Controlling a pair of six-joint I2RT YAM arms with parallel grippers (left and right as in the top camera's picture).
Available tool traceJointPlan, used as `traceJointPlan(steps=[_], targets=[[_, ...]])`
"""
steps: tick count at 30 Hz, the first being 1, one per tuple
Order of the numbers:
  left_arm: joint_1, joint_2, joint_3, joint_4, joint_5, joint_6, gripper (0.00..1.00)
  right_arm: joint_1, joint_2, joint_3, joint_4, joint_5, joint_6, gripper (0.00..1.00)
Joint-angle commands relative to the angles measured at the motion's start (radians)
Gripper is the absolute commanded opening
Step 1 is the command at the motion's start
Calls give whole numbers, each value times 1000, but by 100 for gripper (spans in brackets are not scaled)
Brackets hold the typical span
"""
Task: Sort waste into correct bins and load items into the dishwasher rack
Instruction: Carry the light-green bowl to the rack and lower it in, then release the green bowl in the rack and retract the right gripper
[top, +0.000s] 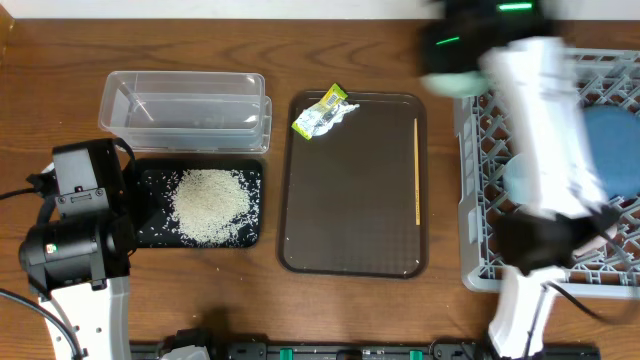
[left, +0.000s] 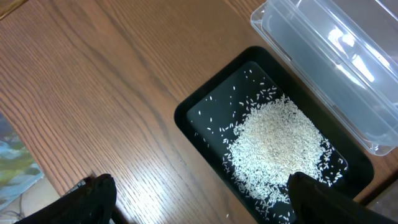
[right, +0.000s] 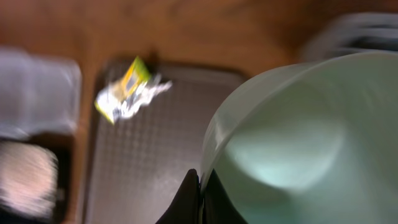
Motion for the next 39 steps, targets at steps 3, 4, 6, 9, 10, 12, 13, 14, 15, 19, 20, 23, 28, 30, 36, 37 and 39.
traceJointPlan(steps=[3, 4, 6, 9, 10, 12, 13, 14, 15, 19, 20, 23, 28, 30, 36, 37, 39], targets=[[4, 0, 2, -4, -6, 2, 90, -334, -76, 12, -113, -275, -69, 1], [4, 0, 2, -4, -6, 2, 91, -406, -77, 12, -149, -287, -77, 1], [4, 0, 2, -4, -6, 2, 90, -533, -76, 5, -201, -319, -105, 1], [4, 0, 2, -4, -6, 2, 90, -700, -80, -49, -201, -439, -156, 1], [5, 0, 2, -4, -6, 2, 91, -758, -80, -71, -201, -489, -171, 1], [4, 0, 2, -4, -6, 2, 91, -834, -80, -111, -201, -563, -209, 1], [4, 0, 2, -4, -6, 2, 90, -879, -80, -140, -201, -607, -234, 1], [4, 0, 2, -4, -6, 2, 90, -914, -80, -166, -201, -642, -258, 1], [4, 0, 2, -4, -6, 2, 90, -951, -80, -198, -201, -685, -293, 1], [5, 0, 2, -4, -6, 2, 90, -1085, -80, -341, -201, -922, -478, 1], [4, 0, 2, -4, -6, 2, 90, -1121, -80, -389, -201, -995, -542, 1], [4, 0, 2, -4, -6, 2, 91, -1208, -80, -526, -200, -1093, -639, 1], [4, 0, 2, -4, -6, 2, 90, -1304, -80, -733, -190, -1217, -784, 1], [4, 0, 2, -4, -6, 2, 91, -1334, -80, -800, -154, -1233, -801, 1], [4, 0, 2, -4, -6, 2, 91, -1378, -80, -953, -20, -1281, -790, 1], [5, 0, 2, -4, -6, 2, 91, -1378, -80, -969, -1, -1280, -780, 1], [4, 0, 2, -4, -6, 2, 90, -1378, -80, -996, 42, -1275, -755, 1]])
